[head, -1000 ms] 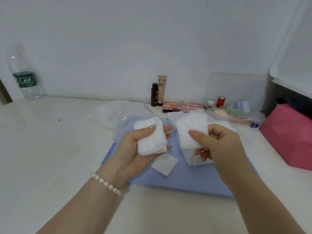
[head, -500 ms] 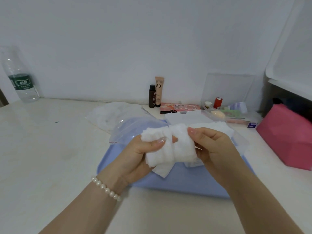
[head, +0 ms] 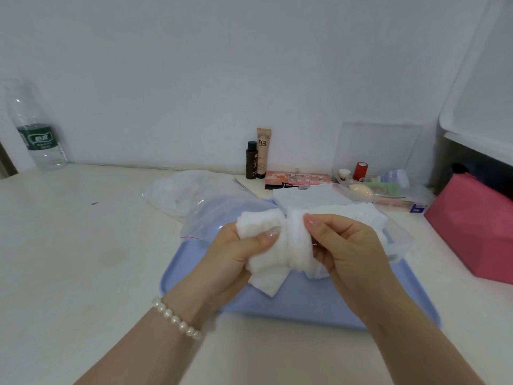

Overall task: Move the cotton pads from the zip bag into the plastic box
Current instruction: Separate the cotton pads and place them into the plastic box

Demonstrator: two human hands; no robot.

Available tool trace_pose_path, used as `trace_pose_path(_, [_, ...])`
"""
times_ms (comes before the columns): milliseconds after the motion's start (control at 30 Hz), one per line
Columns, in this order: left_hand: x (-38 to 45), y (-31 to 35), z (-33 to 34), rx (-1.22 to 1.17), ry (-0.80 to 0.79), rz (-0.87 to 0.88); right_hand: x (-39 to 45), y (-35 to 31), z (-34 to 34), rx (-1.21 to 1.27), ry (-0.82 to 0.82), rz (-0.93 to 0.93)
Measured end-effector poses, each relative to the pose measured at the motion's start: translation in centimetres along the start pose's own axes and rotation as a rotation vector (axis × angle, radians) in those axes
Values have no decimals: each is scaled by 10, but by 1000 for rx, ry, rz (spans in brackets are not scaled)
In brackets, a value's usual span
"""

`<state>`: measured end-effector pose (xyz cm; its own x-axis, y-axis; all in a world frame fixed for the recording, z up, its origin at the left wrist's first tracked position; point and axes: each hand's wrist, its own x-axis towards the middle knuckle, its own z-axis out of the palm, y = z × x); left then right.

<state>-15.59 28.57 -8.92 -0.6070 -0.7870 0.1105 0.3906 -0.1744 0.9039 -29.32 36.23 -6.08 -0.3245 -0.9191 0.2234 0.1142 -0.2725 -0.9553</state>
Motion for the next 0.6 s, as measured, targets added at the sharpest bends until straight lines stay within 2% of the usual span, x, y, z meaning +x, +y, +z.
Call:
trace_pose_path(233, [0, 2, 7, -107, 25, -38, 1, 2, 0, -216, 118, -121])
trace_pose_path(333, [-1, 3, 9, -141, 31, -47, -1, 1, 4, -227, 81, -178])
trace_pose_path(467, [-4, 7, 12, -166, 30, -73, 0, 2, 2, -206, 93, -219])
trace_pose_path(600, [-6, 9, 11, -217, -35, -149, 3, 10, -3, -383, 165, -193])
